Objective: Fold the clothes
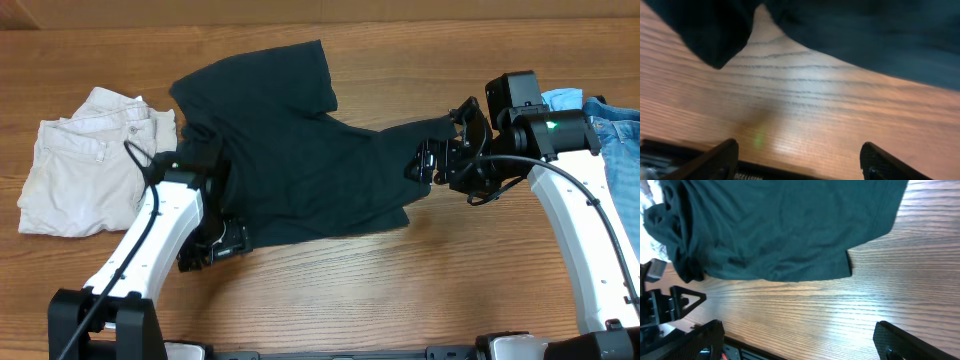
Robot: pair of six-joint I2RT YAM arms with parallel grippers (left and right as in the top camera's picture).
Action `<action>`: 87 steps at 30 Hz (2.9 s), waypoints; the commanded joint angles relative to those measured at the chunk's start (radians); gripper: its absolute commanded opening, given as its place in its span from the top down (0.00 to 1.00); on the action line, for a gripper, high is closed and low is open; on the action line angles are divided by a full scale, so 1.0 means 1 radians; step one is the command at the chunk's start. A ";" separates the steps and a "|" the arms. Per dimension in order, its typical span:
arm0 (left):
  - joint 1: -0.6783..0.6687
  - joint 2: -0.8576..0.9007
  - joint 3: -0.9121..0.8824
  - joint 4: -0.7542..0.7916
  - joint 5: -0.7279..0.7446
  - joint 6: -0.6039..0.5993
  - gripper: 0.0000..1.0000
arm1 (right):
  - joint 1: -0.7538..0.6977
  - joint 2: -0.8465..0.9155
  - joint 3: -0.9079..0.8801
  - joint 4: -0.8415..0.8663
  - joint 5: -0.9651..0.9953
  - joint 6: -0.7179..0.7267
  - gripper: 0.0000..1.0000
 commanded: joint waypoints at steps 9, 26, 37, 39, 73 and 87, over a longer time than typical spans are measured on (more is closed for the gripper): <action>0.074 -0.014 -0.225 0.381 0.060 0.084 0.15 | -0.004 -0.003 0.010 0.038 0.023 0.030 0.00; 0.074 -0.030 -0.044 0.332 0.181 0.283 0.96 | -0.004 -0.003 0.010 0.056 0.068 0.030 0.00; 0.074 -0.061 0.449 0.115 0.135 0.327 0.96 | 0.020 0.050 -0.134 0.106 0.043 0.023 0.00; 0.074 -0.061 0.450 0.127 0.142 0.327 0.96 | 0.042 0.055 -0.199 0.159 0.019 -0.003 0.00; 0.074 -0.061 0.450 0.143 0.187 0.327 0.96 | 0.115 0.203 -0.426 0.478 0.088 0.055 0.96; 0.074 -0.061 0.450 -0.007 0.154 0.403 0.96 | -0.170 -0.237 -0.269 0.036 0.493 0.238 0.96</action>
